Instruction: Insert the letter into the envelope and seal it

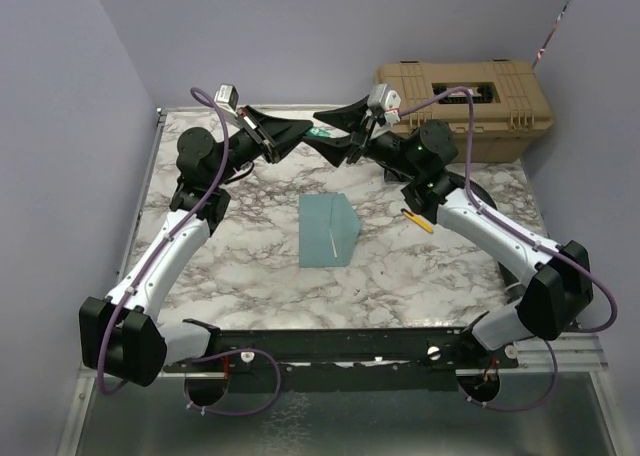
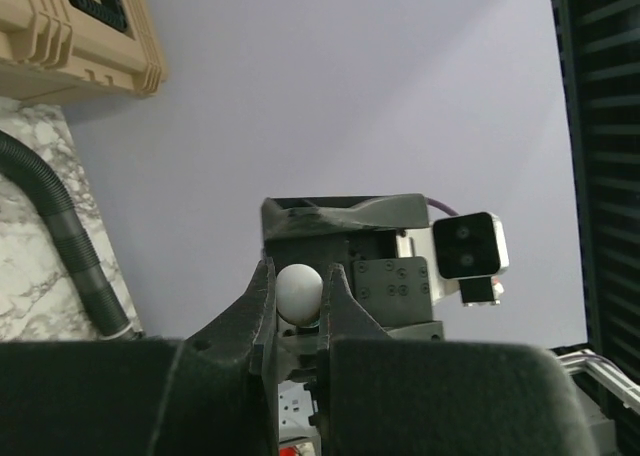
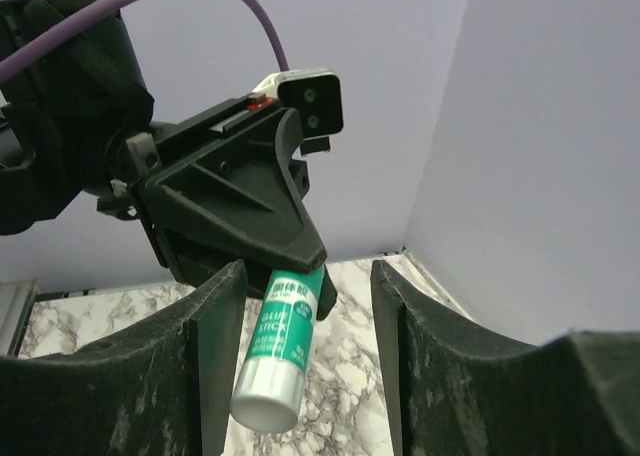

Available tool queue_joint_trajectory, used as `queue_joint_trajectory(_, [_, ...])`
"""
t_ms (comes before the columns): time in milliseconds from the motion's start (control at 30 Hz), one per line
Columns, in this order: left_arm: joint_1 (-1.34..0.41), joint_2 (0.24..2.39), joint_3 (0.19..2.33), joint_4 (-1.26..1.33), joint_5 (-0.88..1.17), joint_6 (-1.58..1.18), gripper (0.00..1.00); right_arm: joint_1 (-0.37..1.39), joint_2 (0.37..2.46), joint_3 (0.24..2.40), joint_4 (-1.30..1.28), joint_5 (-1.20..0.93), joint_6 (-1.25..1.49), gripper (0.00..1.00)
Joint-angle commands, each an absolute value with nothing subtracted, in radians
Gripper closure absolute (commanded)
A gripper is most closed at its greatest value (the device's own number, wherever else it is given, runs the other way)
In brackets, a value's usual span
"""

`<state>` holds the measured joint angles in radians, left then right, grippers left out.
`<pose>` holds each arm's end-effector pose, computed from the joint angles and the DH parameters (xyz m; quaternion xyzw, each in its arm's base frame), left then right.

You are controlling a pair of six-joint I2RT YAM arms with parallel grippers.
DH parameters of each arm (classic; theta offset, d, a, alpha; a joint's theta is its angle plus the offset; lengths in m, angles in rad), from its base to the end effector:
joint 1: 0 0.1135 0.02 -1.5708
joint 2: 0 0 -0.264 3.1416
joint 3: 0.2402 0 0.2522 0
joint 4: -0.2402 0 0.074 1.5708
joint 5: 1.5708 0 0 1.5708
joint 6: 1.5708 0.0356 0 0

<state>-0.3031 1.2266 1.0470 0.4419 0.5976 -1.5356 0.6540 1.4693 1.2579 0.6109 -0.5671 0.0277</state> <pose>0.2637 -0.1035 0.4041 -0.1455 0.6096 -0.7117 0.3174 0.2591 0.2227 0.4239 -0.3853 0.4330 0.4132 0.7024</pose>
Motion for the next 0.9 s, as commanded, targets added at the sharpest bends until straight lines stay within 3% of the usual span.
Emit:
queue_joint_trajectory(0, [-0.303, 1.229, 1.045, 0.554, 0.603, -1.622, 1.0, 0.65, 1.498, 1.222, 0.762, -0.629, 0.056, 0.43])
queue_joint_trajectory(467, [-0.302, 1.239, 0.984, 0.661, 0.572, -1.738, 1.0, 0.65, 1.518, 1.207, 0.846, -0.621, 0.049, 0.42])
queue_joint_trajectory(733, [-0.302, 1.237, 0.972, 0.698, 0.565, -1.774, 1.0, 0.65, 1.54, 1.221, 0.864, -0.63, 0.059, 0.61])
queue_joint_trajectory(867, [-0.303, 1.235, 0.955, 0.7, 0.565, -1.785, 1.0, 0.65, 1.542, 1.228, 0.875, -0.632, 0.067, 0.62])
